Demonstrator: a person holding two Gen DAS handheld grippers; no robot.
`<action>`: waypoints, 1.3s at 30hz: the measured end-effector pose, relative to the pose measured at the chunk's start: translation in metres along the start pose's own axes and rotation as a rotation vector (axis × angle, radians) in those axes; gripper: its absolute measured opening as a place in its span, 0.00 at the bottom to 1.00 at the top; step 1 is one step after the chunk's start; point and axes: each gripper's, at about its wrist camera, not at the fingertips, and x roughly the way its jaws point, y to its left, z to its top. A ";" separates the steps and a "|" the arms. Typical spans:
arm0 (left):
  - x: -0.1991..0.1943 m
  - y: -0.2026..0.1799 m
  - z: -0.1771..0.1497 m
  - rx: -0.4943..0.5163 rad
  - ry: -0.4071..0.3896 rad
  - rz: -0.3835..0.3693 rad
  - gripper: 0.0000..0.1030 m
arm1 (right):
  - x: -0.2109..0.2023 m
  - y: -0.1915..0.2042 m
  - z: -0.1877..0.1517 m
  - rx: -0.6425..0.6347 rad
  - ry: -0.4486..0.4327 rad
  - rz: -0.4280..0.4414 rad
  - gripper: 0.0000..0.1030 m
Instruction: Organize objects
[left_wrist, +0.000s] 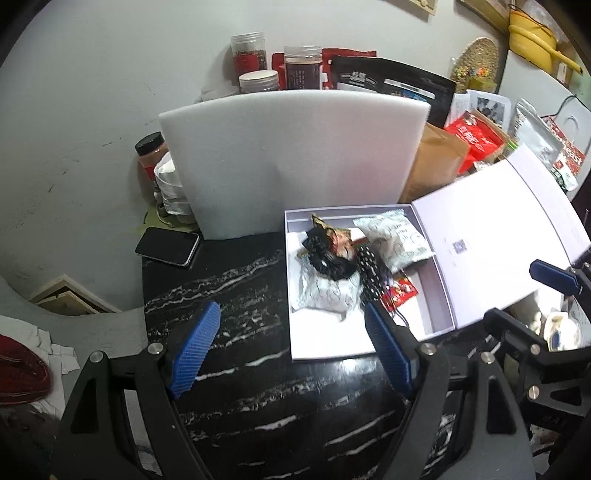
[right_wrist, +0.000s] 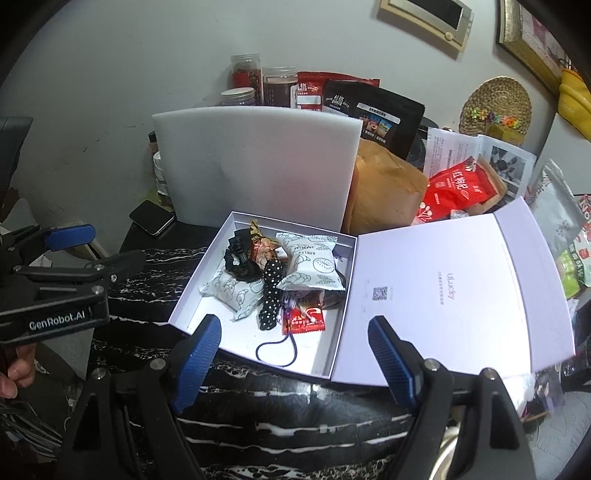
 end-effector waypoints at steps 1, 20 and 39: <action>-0.003 0.000 -0.003 -0.001 0.000 -0.002 0.77 | -0.002 0.001 -0.002 0.002 -0.002 -0.001 0.80; -0.058 0.023 -0.064 -0.014 0.019 -0.027 0.77 | -0.050 0.036 -0.044 0.048 -0.007 -0.045 0.80; -0.072 0.036 -0.078 -0.003 0.017 0.014 0.77 | -0.059 0.050 -0.054 0.024 -0.010 -0.048 0.80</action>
